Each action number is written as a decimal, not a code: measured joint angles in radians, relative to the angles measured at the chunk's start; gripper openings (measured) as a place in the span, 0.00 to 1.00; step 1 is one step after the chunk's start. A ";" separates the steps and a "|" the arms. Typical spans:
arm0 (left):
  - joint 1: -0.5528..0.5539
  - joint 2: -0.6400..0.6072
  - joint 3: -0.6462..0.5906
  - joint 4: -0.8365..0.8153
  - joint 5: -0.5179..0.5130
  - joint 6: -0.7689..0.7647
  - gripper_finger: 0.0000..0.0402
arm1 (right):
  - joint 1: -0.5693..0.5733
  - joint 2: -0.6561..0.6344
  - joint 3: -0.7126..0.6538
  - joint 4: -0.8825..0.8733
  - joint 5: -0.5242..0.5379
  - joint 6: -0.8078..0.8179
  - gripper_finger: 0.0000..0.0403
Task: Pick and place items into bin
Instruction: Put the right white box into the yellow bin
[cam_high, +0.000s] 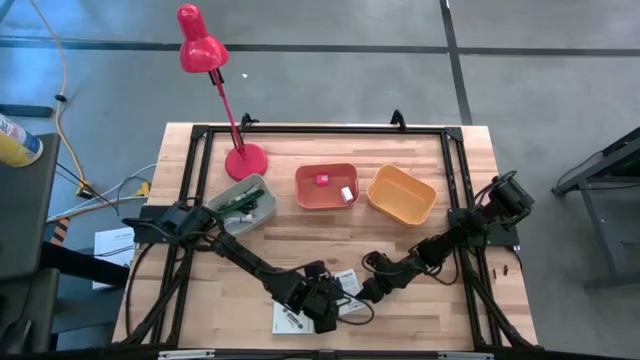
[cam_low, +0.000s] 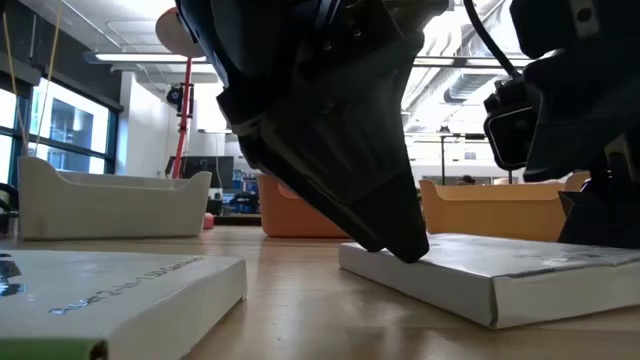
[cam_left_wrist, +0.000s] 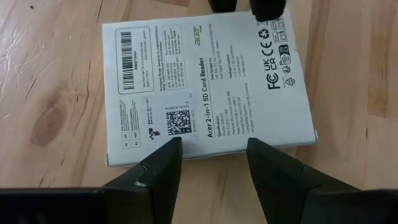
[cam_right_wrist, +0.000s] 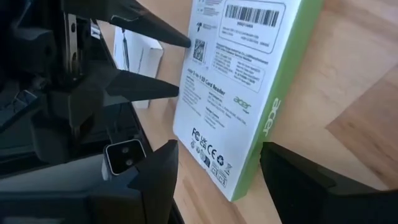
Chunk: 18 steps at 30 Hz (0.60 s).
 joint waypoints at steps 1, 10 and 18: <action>-0.001 0.000 0.000 -0.002 -0.003 0.000 0.43 | 0.000 0.001 -0.001 0.000 0.000 0.001 0.54; -0.023 0.001 0.000 -0.015 -0.008 -0.014 0.43 | -0.017 0.002 -0.011 0.002 -0.008 0.013 0.54; -0.023 0.001 -0.001 -0.013 -0.009 -0.018 0.43 | -0.027 0.004 -0.003 0.022 0.004 0.000 0.54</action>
